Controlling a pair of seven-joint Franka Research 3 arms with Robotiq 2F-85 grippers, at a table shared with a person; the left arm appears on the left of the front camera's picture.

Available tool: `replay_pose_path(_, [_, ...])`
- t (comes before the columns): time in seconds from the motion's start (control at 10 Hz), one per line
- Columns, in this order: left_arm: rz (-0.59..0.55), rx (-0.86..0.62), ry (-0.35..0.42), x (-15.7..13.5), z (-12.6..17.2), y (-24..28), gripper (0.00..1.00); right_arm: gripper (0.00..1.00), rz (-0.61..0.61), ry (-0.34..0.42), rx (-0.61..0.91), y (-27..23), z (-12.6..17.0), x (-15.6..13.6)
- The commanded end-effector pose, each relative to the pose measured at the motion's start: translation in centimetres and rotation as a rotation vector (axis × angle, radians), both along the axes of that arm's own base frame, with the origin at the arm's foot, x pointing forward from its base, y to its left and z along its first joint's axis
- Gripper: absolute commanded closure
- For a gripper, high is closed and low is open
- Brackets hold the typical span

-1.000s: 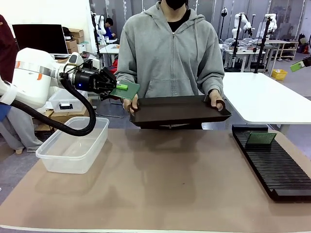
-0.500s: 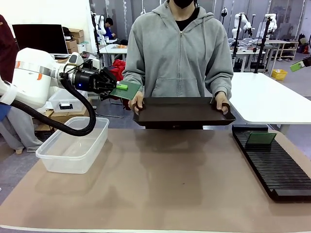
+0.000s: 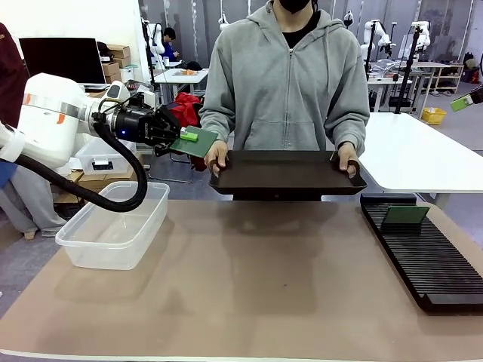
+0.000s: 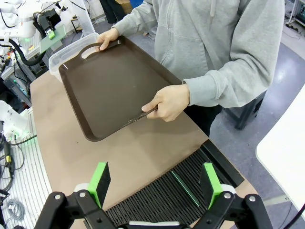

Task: Sort PCBs into racks and boxes based on the side picked up.
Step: If the short side of the Blank PCB is picked up, insert it into the PCB Rack ; if the long side is picked up, place it in the Organizing box.

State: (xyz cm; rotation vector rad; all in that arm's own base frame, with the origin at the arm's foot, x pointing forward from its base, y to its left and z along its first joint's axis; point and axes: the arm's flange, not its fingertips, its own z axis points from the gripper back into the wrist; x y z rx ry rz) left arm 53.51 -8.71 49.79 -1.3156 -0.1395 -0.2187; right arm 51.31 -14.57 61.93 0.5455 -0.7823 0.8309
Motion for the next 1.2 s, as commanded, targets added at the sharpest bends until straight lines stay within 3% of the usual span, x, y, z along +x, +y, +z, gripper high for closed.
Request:
replay_pose_path(0.0, [-0.086, 0.146, -0.059, -0.9, 2.5, 1.7, 0.97, 0.00, 0.004, 0.000, 0.014, 0.2, 0.0, 0.0])
replay_pose_path(0.2, [-0.113, 0.368, -0.078, -2.0, 4.6, 3.7, 0.97, 0.00, 0.004, 0.000, 0.014, 0.2, 0.0, 0.0])
replay_pose_path(0.5, [-0.027, 0.657, -0.051, -2.8, 5.2, 6.6, 0.97, 0.00, 0.004, 0.000, 0.014, 0.2, 0.0, 0.0])
replay_pose_path(0.6, [-0.013, 0.691, -0.053, -3.0, 4.7, 7.0, 0.97, 0.00, 0.004, 0.000, 0.014, 0.2, 0.0, 0.0])
replay_pose_path(0.8, [0.075, 0.905, -0.063, -2.8, 2.4, 7.6, 0.97, 0.00, 0.004, 0.000, 0.014, 0.2, 0.0, 0.0])
replay_pose_path(1.1, [0.189, 0.997, -0.099, -2.5, -0.2, 7.9, 0.97, 0.00, 0.004, 0.000, 0.014, 0.2, 0.0, 0.0])
